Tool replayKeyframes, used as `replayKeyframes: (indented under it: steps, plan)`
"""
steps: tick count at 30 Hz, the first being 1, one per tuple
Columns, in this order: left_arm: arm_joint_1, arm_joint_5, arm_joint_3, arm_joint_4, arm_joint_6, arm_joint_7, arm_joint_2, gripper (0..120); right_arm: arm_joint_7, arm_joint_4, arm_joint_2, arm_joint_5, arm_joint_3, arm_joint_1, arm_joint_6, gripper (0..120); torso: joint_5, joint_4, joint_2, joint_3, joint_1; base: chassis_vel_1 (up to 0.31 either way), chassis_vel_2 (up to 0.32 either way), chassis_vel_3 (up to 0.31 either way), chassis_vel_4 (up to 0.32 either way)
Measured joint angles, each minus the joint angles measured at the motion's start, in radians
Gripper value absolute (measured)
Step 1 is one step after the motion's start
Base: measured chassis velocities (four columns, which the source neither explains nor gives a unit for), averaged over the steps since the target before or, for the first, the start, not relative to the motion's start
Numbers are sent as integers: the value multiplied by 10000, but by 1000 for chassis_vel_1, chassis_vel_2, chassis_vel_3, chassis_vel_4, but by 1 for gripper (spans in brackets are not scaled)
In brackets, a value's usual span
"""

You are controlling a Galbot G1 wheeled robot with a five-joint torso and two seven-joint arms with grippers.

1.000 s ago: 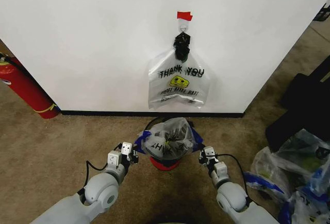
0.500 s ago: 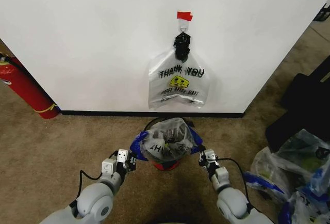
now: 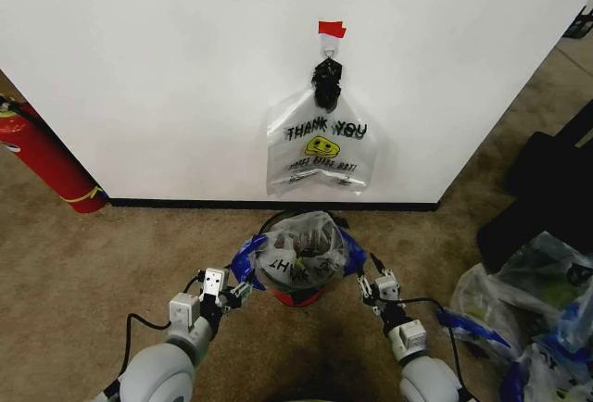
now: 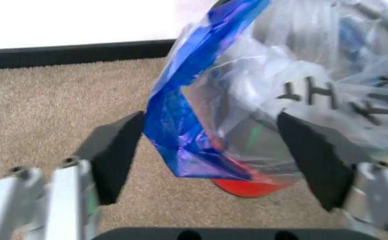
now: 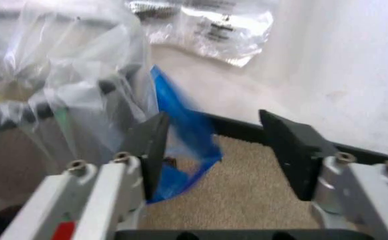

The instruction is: Pick up the garbage bag from the wall and place it over the trash bin.

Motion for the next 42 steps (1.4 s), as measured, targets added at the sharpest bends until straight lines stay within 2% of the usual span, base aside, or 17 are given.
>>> replayKeyframes:
  steps: [2,5,8,12,16,18,21,22,23,26,28,29,30,33,36,37,42]
  plan:
    - [153,66,-60,-148,-97,-11,-11,88,37,56,26,-28,50,-64,107,59,0,1,0,0,0,0,0,0,0]
    - [433,196,-289,-607,-556,-10,-53,98,74,343,190,-92,345,-294,504,73,0,2,0,0,0,0,0,0,0]
    - [407,110,-391,-804,-757,48,-57,100,74,560,285,-97,539,-457,724,80,3,2,0,0,-1,0,0,0,0]
    - [-589,-890,-398,-975,-988,424,174,100,-109,1299,487,-104,1162,-976,1275,97,1,-2,0,0,0,0,0,0,0]
    - [-1725,-1892,-137,-765,-848,640,411,100,-252,1750,689,-153,1645,-1360,1591,100,-2,1,0,1,0,0,0,0,0]
    - [-2773,-2664,24,-422,-596,832,654,100,-374,1956,802,-250,1862,-1595,1799,100,-3,-7,0,1,1,0,0,0,0]
    - [-3929,-3548,64,129,-67,1120,959,100,-598,2151,830,-275,1841,-1705,1910,100,3,4,0,1,1,0,0,0,0]
    - [-4300,-3953,59,356,405,1282,1068,100,-653,2224,836,-237,1824,-1778,1919,100,-3,1,-1,2,2,0,0,0,0]
    - [-4300,-3953,59,356,405,1282,1068,100,-653,2224,836,-237,1824,-1778,1919,100,-3,1,-1,2,2,0,0,0,0]
    - [-5259,-4738,108,1270,1756,2239,1222,100,-927,2397,841,-58,1878,-2240,1988,100,5,6,-1,2,1,0,0,0,0]
    - [-5888,-4619,388,1931,2017,3269,1276,100,-1094,2541,865,40,2159,-2682,2110,100,-4,0,-1,2,1,0,0,0,0]
    - [-5888,-4619,388,1931,2017,3269,1276,100,-1094,2541,865,40,2159,-2682,2110,100,-4,0,-1,2,1,0,0,0,0]
    - [-6231,-4471,595,2248,2074,3773,1277,100,-1217,2645,884,151,2334,-2936,2153,100,-2,0,-1,2,1,0,0,0,0]
    - [-7492,-3069,1588,3651,1984,5477,1041,100,-1725,3093,934,697,3054,-3714,2378,100,-1,-3,0,2,1,0,0,0,0]
    - [-8160,-2236,2131,4757,1879,6372,686,100,-1977,3532,1074,944,3387,-4170,2467,100,-3,1,-1,2,1,0,0,0,0]
    - [-8160,-2236,2131,4757,1879,6372,686,100,-1977,3532,1074,944,3387,-4170,2467,100,-3,1,-1,2,1,0,0,0,0]
    - [-9348,-2166,2986,6256,2075,7814,239,100,-2085,4107,1389,877,3521,-4677,2583,100,2,0,-1,1,1,0,0,0,0]
